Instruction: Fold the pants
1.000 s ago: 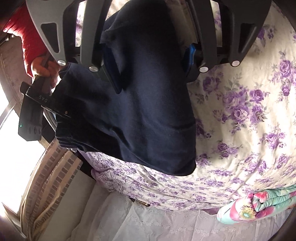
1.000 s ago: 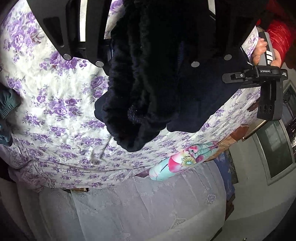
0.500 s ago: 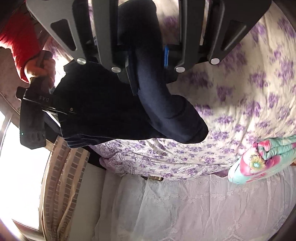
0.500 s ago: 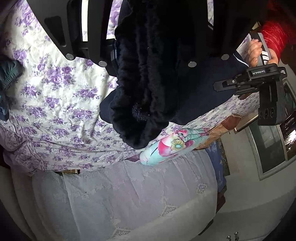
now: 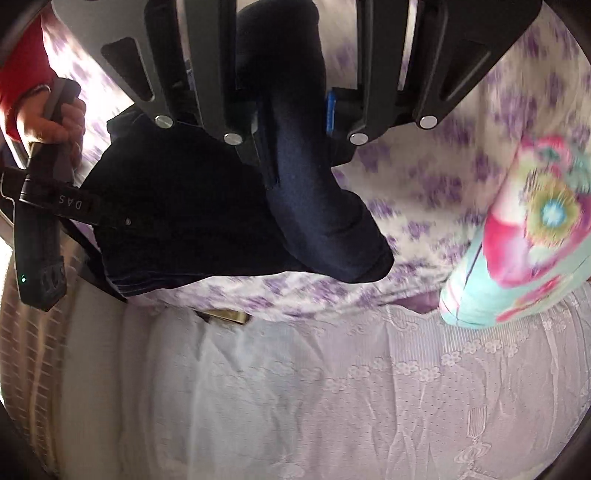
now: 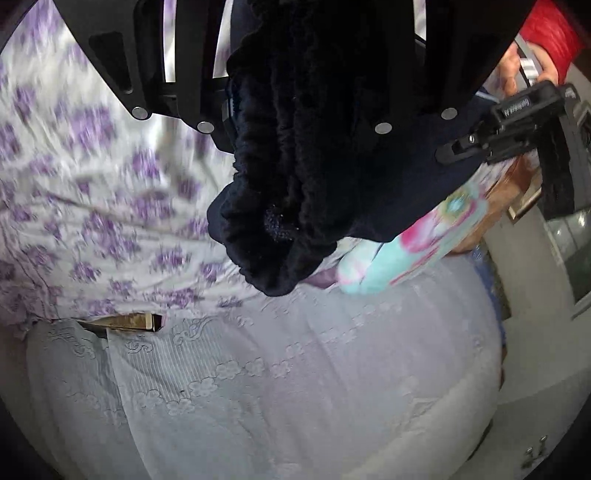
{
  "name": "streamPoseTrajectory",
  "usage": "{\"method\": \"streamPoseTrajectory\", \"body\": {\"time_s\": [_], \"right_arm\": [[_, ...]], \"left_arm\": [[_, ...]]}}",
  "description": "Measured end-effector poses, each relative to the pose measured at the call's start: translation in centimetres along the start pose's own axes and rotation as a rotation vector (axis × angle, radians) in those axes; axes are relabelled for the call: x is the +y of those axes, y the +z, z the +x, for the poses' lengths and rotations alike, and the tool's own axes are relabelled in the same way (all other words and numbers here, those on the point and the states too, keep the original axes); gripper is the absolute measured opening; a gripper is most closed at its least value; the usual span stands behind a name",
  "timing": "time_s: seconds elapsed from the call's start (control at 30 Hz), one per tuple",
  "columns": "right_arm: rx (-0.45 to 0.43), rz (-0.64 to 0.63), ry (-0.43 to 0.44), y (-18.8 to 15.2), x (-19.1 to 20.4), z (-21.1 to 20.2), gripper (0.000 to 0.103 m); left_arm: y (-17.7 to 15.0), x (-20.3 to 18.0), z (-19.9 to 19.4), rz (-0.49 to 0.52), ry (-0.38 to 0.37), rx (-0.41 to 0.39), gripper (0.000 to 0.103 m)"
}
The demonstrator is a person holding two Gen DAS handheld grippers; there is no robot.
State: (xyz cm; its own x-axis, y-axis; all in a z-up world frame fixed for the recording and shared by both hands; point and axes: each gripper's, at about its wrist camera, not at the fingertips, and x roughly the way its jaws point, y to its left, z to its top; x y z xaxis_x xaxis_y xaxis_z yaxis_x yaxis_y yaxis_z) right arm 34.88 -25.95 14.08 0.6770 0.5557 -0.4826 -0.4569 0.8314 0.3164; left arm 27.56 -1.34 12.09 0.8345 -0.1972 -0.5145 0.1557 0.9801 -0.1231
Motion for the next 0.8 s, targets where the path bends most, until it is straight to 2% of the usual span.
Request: {"method": "streamPoseTrajectory", "body": {"time_s": [0.13,0.17,0.2,0.23,0.27,0.3,0.33,0.37,0.4,0.43,0.47,0.5,0.53,0.57,0.6,0.67,0.7,0.73,0.77,0.8], "right_arm": [[-0.016,0.070,-0.028,2.2,-3.4,8.1,0.043],[-0.005,0.099,-0.041,2.0,-4.4,9.9,0.046],[0.013,0.146,-0.070,1.5,-5.9,11.9,0.052],[0.024,0.186,-0.099,0.8,-7.0,13.0,0.056],[0.059,0.253,-0.134,-0.4,-8.8,14.4,0.065],[0.112,0.325,-0.131,-0.8,-10.2,15.0,0.067],[0.114,0.397,-0.085,-0.6,-11.3,14.3,0.067],[0.063,0.422,-0.103,-0.3,-11.5,12.9,0.070],[-0.018,0.413,-0.160,0.0,-11.2,10.8,0.081],[-0.078,0.388,-0.212,0.1,-10.7,9.3,0.085],[-0.145,0.335,-0.292,0.3,-9.7,7.5,0.092],[-0.177,0.282,-0.348,0.4,-8.7,6.6,0.098],[-0.181,0.203,-0.404,0.4,-7.5,6.4,0.100],[-0.151,0.134,-0.446,0.3,-6.8,7.1,0.100],[-0.092,0.061,-0.498,-0.1,-6.1,8.5,0.100],[0.119,-0.067,-0.578,-1.6,-5.4,13.3,0.099],[0.174,-0.087,-0.578,-1.7,-5.2,14.2,0.099],[0.134,-0.105,-0.593,-1.5,-4.6,13.7,0.099],[0.109,-0.119,-0.609,-1.7,-4.2,13.3,0.099],[0.082,-0.133,-0.626,-1.8,-3.8,12.9,0.099]], "left_arm": [[1.6,2.6,7.2,-0.067,0.054,-0.001,0.020],[1.5,3.4,8.9,-0.090,0.064,0.013,0.021],[1.0,4.1,10.9,-0.113,0.076,0.044,0.022],[0.0,5.0,13.3,-0.143,0.095,0.098,0.029],[-0.8,5.9,15.0,-0.185,0.099,0.160,0.048],[-1.1,7.0,15.9,-0.249,0.076,0.216,0.053],[-1.1,8.5,15.2,-0.340,0.013,0.181,0.059],[-1.1,9.1,14.6,-0.371,0.018,0.170,0.071],[-1.2,9.7,13.9,-0.391,0.050,0.165,0.074],[-1.3,10.2,13.0,-0.394,0.085,0.156,0.074],[-1.4,10.5,12.1,-0.383,0.101,0.140,0.074],[-1.3,10.3,11.4,-0.370,0.129,0.123,0.074],[-1.1,10.0,10.9,-0.346,0.164,0.105,0.074],[-0.7,9.2,10.7,-0.292,0.210,0.088,0.075],[-0.4,7.7,10.9,-0.194,0.255,0.090,0.078],[-0.6,5.4,13.3,-0.034,0.305,0.168,0.093],[-0.7,4.7,14.1,0.005,0.312,0.199,0.093],[-0.8,4.2,14.6,0.040,0.345,0.229,0.095],[-0.7,4.3,14.4,0.038,0.353,0.218,0.098],[-0.7,4.9,14.4,0.010,0.332,0.224,0.098]]}}
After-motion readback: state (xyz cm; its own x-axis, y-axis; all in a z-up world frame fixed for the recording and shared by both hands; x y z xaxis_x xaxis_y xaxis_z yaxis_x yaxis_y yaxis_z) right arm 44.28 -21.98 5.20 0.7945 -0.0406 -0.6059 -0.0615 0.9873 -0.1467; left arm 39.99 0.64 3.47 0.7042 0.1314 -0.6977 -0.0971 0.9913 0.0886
